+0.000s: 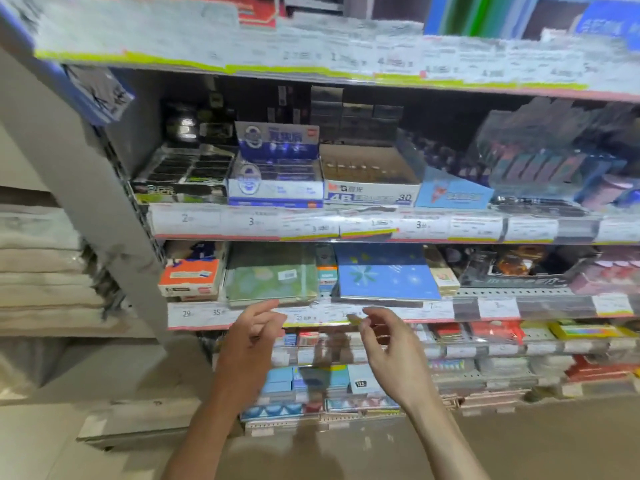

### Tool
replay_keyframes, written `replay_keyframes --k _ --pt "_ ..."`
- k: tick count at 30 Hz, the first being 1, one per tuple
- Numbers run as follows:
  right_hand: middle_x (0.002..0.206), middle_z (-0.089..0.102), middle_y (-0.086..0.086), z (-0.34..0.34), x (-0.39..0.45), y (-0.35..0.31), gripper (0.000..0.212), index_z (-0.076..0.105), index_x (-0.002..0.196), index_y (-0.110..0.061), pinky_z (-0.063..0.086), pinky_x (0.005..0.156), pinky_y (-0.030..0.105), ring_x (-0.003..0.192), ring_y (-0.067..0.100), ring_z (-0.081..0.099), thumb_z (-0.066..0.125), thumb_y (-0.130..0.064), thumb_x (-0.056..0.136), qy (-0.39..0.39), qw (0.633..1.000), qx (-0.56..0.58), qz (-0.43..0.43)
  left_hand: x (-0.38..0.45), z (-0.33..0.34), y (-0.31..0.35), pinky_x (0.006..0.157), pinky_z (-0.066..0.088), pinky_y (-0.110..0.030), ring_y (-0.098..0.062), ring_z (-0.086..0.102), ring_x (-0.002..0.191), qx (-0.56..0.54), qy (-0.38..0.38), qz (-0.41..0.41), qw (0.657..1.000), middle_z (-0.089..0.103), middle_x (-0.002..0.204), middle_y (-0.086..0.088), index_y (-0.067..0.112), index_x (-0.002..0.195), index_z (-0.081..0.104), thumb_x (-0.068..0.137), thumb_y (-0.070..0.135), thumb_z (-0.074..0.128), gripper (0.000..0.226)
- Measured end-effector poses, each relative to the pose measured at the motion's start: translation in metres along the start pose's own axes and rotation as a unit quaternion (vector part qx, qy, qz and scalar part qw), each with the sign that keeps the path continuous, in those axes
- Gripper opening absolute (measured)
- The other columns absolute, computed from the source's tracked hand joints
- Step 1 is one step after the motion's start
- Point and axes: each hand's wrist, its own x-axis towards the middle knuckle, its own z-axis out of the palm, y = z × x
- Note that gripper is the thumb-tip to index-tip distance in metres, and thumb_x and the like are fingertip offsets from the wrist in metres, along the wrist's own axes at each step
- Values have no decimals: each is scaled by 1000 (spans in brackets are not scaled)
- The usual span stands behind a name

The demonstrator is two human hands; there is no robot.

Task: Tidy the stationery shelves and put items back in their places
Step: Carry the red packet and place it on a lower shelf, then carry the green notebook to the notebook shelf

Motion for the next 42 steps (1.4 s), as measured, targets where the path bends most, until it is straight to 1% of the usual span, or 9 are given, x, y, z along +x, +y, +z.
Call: replay_keyframes --k 3,6,13,18,21,26,31,36,42 --pt "101 71 -17 13 13 -15 23 62 117 -32 55 83 34 91 1 66 54 -39 97 -21 1000 -11 -6 7 -19 -8 85 54 -43 -6 68 93 4 41 -14 999 73 97 7 32 78 68 88 34 59 12" --pt "96 72 -16 24 23 -28 21 61 115 -32 55 80 33 88 3 66 54 -38 97 -31 999 -16 -12 13 -34 -14 84 52 -40 -10 68 94 12 64 -7 998 72 95 5 6 71 64 81 44 56 40" --pt "93 74 -9 35 38 -46 25 57 120 -29 51 73 34 89 21 69 51 -39 98 -49 996 -74 -11 22 -47 -19 58 41 -25 -11 59 63 59 105 -27 992 63 68 -5 11 62 60 96 19 55 36" --pt "82 73 -6 48 43 -59 46 50 134 -27 53 80 37 87 18 68 46 -54 97 -92 995 -25 38 30 -41 -19 63 53 -33 -9 69 71 18 121 -48 991 70 92 -1 22 86 64 95 29 58 13" --pt "75 69 -3 54 47 -66 53 45 142 -22 50 80 35 84 16 67 46 -52 98 -103 991 28 78 38 -36 -18 75 58 -46 -18 71 80 -29 134 -86 987 74 87 -4 26 91 63 95 30 59 7" --pt "67 58 -4 64 54 -75 50 41 145 -22 49 70 32 69 14 63 49 -43 100 -98 983 102 115 47 -28 -17 70 56 -32 -23 70 85 -138 117 -133 975 70 103 -13 6 118 59 96 23 59 28" --pt "90 75 13 73 54 -76 44 37 144 -22 59 83 42 74 19 75 50 -31 102 -109 945 249 180 56 -29 -25 75 53 -29 -25 70 89 -220 100 -168 956 66 116 -9 6 133 52 95 9 59 39" --pt "88 69 13 63 51 -88 40 40 142 -20 53 57 15 80 26 75 51 -20 103 -89 906 349 223 58 -30 -24 79 54 -27 -25 69 93 -257 78 -168 948 63 115 -12 0 136 46 95 -3 53 42" --pt "91 65 8 51 50 -95 38 44 140 -15 47 49 7 67 16 72 51 -12 102 -93 898 376 209 53 -32 -22 97 53 -36 -25 71 98 -294 71 -150 941 68 111 -5 9 120 56 92 -2 59 30"
